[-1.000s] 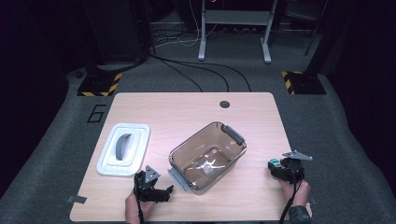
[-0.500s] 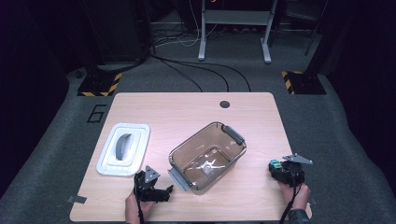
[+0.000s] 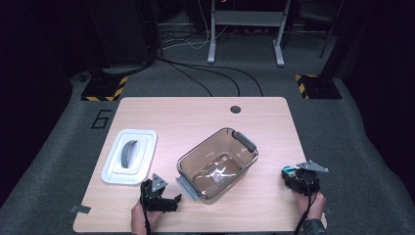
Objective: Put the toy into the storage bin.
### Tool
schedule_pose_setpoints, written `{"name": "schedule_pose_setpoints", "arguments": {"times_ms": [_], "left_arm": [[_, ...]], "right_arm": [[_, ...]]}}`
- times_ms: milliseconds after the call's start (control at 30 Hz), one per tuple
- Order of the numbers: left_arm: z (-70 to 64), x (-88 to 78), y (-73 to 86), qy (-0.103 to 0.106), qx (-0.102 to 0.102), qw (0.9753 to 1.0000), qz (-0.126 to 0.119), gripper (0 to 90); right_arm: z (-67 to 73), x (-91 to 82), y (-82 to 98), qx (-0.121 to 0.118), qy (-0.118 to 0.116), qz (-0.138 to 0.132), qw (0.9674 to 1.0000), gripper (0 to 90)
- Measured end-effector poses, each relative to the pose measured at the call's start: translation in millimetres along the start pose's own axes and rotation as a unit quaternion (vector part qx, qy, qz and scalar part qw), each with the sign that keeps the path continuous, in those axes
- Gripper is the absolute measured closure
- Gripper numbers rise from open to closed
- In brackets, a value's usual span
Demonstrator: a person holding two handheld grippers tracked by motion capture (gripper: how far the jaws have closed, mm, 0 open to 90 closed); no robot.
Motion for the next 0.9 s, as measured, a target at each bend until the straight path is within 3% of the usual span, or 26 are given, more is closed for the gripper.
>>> {"name": "schedule_pose_setpoints", "arguments": {"times_ms": [167,500,633,733,900], "left_arm": [[-0.1,0.0,0.0,0.0,-0.001,1.0,0.0,2.9],[-0.1,-0.1,0.1,0.0,-0.001,1.0,0.0,3.0],[0.0,-0.1,0.1,0.0,0.0,1.0,0.0,3.0],[-0.1,-0.1,0.1,0.0,-0.001,1.0,0.0,3.0],[-0.1,-0.1,0.1,0.0,-0.001,1.0,0.0,3.0]], "right_arm": [[0.4,-1.2,-3.8,0.0,-0.001,-0.003,1.0,50.1],[-1.0,6.4,5.8,0.013,-0.002,0.014,0.9998,49.2],[-1.5,4.3,5.1,0.021,0.004,0.016,0.9996,38.1],[-0.4,2.5,6.1,0.02,0.003,0.017,0.9996,38.8],[0.5,1.3,8.7,0.015,0.006,0.016,0.9997,49.7]]}}
Point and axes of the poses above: each handheld gripper's, and its own axes: x roughly forward along the jaws, y roughly out of its underside, z roughly to its left, the point moved 5 cm from there along x, roughly forward along the jaws, and after that the axes turned 3 degrees about -z, right-handed, at the moved point
